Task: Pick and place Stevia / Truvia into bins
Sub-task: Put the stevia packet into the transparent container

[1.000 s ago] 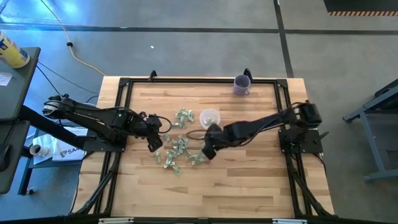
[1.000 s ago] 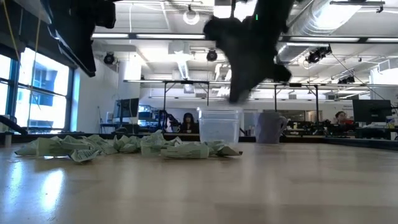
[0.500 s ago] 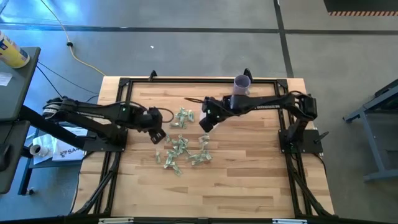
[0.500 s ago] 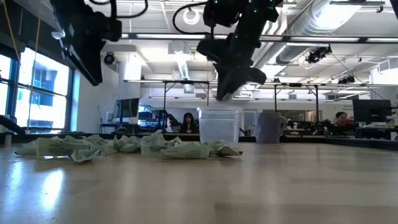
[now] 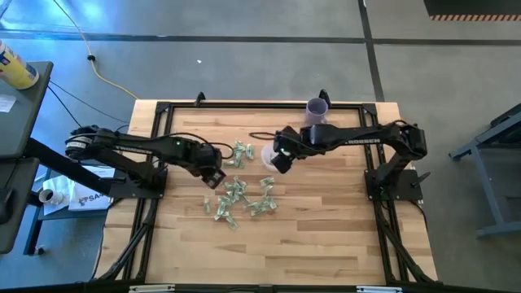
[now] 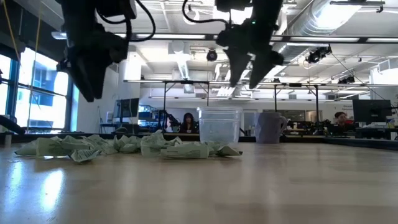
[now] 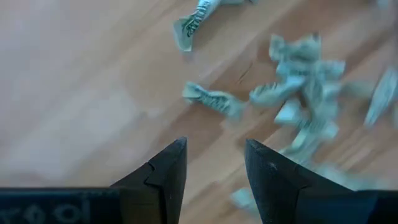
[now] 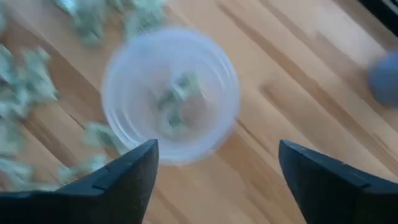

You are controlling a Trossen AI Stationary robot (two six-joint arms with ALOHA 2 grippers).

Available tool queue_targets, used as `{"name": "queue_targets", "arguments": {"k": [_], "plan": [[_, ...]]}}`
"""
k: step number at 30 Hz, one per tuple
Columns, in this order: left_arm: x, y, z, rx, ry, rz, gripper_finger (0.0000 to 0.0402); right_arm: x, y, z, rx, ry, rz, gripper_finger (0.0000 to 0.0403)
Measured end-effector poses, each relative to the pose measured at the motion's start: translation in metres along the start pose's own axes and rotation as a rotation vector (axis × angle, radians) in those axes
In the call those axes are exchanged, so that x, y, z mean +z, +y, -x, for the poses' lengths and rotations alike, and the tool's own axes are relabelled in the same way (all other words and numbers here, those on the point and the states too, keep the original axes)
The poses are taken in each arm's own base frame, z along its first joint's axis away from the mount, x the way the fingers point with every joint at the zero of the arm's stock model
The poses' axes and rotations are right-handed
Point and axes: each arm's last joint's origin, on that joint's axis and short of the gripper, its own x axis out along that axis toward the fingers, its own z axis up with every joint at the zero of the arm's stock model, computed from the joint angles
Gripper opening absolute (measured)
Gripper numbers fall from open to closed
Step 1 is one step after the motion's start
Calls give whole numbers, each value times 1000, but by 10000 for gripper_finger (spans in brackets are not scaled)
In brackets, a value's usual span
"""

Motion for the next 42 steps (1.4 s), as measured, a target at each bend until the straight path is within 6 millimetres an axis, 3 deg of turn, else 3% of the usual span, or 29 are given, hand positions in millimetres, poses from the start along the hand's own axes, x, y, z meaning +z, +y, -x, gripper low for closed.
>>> {"name": "queue_targets", "arguments": {"k": [3, 12, 18, 24, 28, 35, 42], "plan": [[4, -8, -12, -13, 13, 190, 195, -6, -5, 3, -43, 42, -6, 333], [8, -19, -49, 96, 57, 522, 195, -3, -11, 10, -137, -43, 16, 331], [15, -31, -76, 76, 22, 574, 195, 0, -17, 10, -183, -57, 86, 328], [11, -31, -97, 172, 79, 562, 194, 0, -22, 9, -217, -35, 134, 319], [9, -29, -96, 194, 124, 560, 182, -2, -24, 10, -251, -21, 160, 319], [17, -37, -71, 111, 121, 533, 160, 0, -25, 9, -254, -31, 165, 318], [16, -41, -58, 149, 96, 487, 173, 8, -31, 6, -237, -44, 154, 318]]}}
